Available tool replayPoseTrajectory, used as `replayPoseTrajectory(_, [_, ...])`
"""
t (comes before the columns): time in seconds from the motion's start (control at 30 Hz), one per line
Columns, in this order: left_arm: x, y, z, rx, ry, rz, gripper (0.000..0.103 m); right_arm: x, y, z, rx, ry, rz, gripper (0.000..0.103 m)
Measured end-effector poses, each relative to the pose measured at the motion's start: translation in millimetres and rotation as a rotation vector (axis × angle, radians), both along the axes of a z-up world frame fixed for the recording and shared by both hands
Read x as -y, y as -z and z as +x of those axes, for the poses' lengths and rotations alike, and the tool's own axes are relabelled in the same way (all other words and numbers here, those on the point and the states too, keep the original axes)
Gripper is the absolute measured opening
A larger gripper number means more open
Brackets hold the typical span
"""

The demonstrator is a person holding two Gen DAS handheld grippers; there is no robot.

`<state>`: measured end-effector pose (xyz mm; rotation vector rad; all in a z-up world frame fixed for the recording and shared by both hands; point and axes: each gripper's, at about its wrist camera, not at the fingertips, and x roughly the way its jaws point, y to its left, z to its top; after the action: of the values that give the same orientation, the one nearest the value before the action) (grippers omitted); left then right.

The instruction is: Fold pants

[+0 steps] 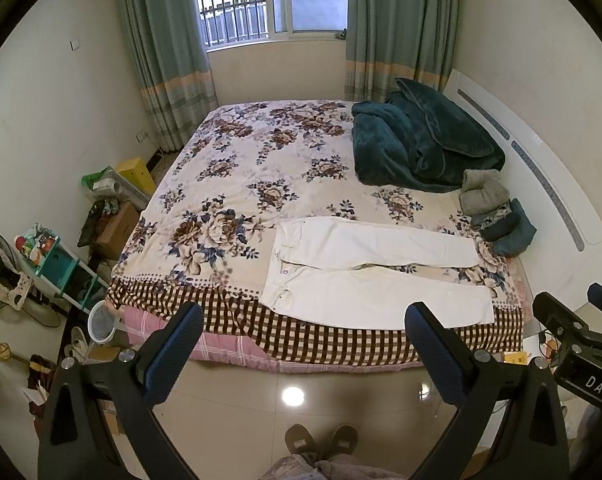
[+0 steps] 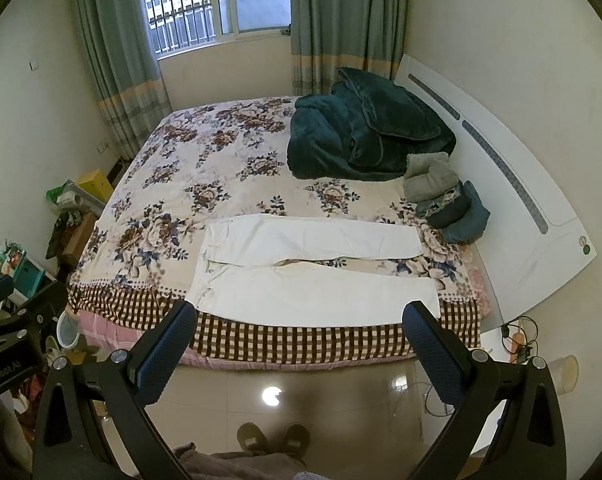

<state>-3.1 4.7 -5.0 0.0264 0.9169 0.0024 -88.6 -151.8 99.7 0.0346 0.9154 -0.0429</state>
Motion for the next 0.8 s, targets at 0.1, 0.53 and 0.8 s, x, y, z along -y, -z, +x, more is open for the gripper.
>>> replayPoseTrajectory(0.1, [-1.4, -0.1, -0.3, 0.001, 0.000, 0.000, 0.103, 1.1, -0.7, -0.8, 0.000, -0.001, 0.001, 0.103])
replayPoseTrajectory(0.53, [-9.1, -1.1, 0.5, 0.003, -0.007, -0.003, 0.103, -0.1, -3.3, 0.4, 0.005, -0.002, -0.004, 0.103])
replayPoseTrajectory(0.8, [-9.0, -2.2, 0.7, 0.001, -0.003, -0.005, 0.103, 0.7, -3.7, 0.5, 0.005, -0.003, -0.004, 0.103])
